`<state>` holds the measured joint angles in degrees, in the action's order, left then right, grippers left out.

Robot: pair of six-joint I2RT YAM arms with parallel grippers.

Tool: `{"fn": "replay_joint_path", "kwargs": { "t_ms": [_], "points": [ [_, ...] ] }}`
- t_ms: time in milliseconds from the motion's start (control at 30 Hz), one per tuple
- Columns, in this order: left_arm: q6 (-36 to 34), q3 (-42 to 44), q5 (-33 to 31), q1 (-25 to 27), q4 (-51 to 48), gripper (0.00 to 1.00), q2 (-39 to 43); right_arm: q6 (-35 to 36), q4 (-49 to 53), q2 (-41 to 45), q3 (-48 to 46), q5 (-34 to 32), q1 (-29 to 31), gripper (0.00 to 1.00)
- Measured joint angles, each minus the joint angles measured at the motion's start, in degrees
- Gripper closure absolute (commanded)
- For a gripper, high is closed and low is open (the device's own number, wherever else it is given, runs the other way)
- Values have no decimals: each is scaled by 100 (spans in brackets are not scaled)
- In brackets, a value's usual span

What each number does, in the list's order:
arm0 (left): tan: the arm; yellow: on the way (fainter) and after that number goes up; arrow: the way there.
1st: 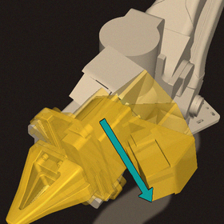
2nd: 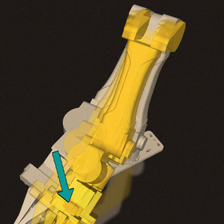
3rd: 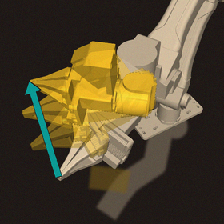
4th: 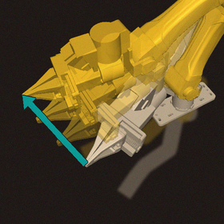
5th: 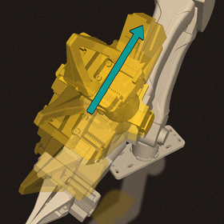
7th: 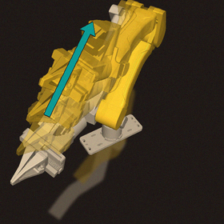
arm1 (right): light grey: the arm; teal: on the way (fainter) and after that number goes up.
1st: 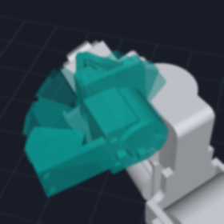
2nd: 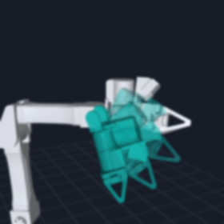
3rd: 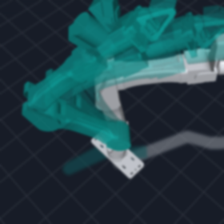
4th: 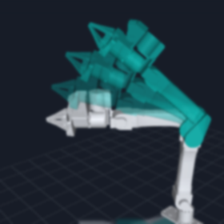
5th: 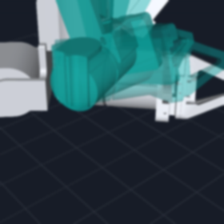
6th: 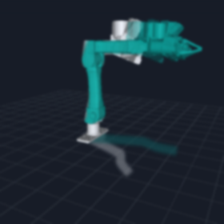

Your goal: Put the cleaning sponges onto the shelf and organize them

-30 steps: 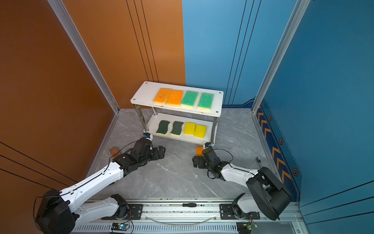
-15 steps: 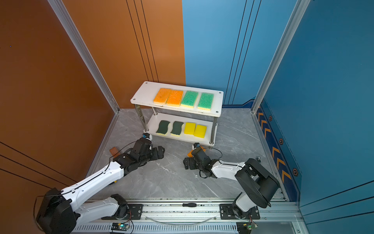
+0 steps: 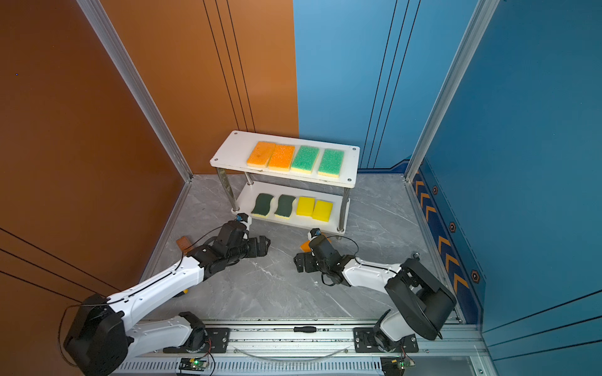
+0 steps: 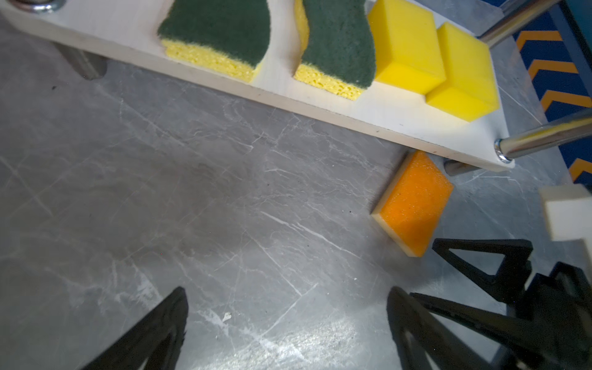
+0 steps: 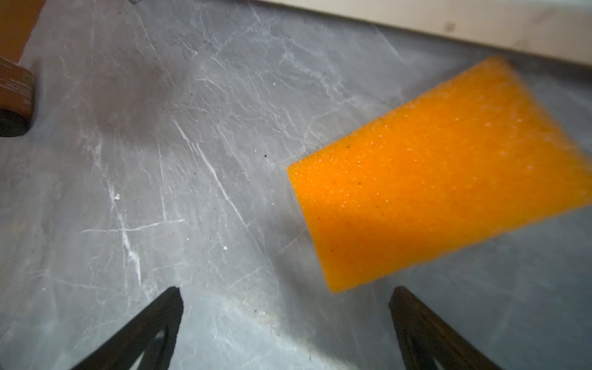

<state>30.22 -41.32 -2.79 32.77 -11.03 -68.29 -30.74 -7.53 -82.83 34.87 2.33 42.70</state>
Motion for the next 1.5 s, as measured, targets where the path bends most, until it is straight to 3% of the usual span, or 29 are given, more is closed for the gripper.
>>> {"fn": "replay_joint_path", "kwargs": {
  "t_ms": [300,567,1067,1500],
  "points": [
    [-568,173,393,501,1021,2,-245,98,575,1423,-321,155,-691,0],
    [-970,214,590,1014,1803,2,-1012,35,868,2505,-848,227,-1405,0],
    [-1585,210,588,1381,3381,2,-2201,-13,1237,2863,-1064,426,-1891,0],
    [-2020,-94,417,1685,3665,2,-2835,-13,1427,3211,-1222,542,-2144,0]
  ]
}}
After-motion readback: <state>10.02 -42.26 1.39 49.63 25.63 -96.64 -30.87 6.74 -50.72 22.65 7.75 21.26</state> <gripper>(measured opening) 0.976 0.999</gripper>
